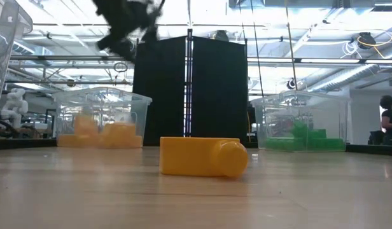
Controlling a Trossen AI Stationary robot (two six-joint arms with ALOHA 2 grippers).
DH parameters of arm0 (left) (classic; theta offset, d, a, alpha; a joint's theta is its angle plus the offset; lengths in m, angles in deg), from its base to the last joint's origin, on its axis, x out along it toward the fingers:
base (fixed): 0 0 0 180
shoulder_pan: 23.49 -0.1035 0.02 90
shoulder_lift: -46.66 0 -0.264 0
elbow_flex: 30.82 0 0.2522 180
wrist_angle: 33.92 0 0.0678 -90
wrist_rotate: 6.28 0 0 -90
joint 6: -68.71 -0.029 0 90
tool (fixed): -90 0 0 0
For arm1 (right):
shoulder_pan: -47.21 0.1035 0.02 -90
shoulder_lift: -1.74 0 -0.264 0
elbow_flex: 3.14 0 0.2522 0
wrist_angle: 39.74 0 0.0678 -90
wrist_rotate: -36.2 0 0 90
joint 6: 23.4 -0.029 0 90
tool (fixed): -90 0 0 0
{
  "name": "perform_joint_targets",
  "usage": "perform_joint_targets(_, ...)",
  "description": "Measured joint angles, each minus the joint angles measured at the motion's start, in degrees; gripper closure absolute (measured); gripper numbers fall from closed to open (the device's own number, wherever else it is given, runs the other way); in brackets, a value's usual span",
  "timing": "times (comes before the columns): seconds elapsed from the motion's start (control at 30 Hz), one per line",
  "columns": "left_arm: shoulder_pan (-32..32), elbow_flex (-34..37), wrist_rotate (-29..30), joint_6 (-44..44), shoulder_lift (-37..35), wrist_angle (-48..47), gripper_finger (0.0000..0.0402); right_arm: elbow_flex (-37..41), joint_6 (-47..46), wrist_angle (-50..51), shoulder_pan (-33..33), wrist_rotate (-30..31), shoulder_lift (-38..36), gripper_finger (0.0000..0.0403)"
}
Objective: Sort blocks
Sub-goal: Put the yellow game piece into the top left transparent bin
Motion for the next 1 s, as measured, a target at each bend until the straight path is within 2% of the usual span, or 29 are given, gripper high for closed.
perform_joint_targets(0.13, 8.4, -0.1, -4.4, -6.3, 1.0, 9.4, 0.0083, 0.0, 0.1, 0.0, 0.0, 0.0, 0.0, 0.0035)
perform_joint_targets(0.27, 15.5, -0.1, -5.3, -6.6, 4.5, 13.8, 0.0083, 0.0, 0.1, 0.0, 0.0, 0.0, 0.0, 0.0035)
perform_joint_targets(0.4, 20.7, -0.1, -5.6, -6.6, 11.2, 18.7, 0.0083, 0.0, 0.0, 0.0, 0.0, 0.0, 0.0, 0.0035)
perform_joint_targets(0.6, 25.5, 0.0, -5.6, -6.2, 20.7, 27.7, 0.0082, 0.0, -0.5, 0.0, 0.0, 0.0, 0.0, 0.0035)
perform_joint_targets(0.77, 28.3, 0.0, -5.6, -6.4, 25.4, 35.3, 0.0082, 0.0, -1.0, 0.0, 0.0, 0.0, 0.0, 0.0035)
perform_joint_targets(1.0, 31.2, -0.1, -5.3, -7.6, 32.2, 40.6, 0.0082, 0.0, -2.1, 0.2, 0.0, 0.0, 0.0, 0.0035)
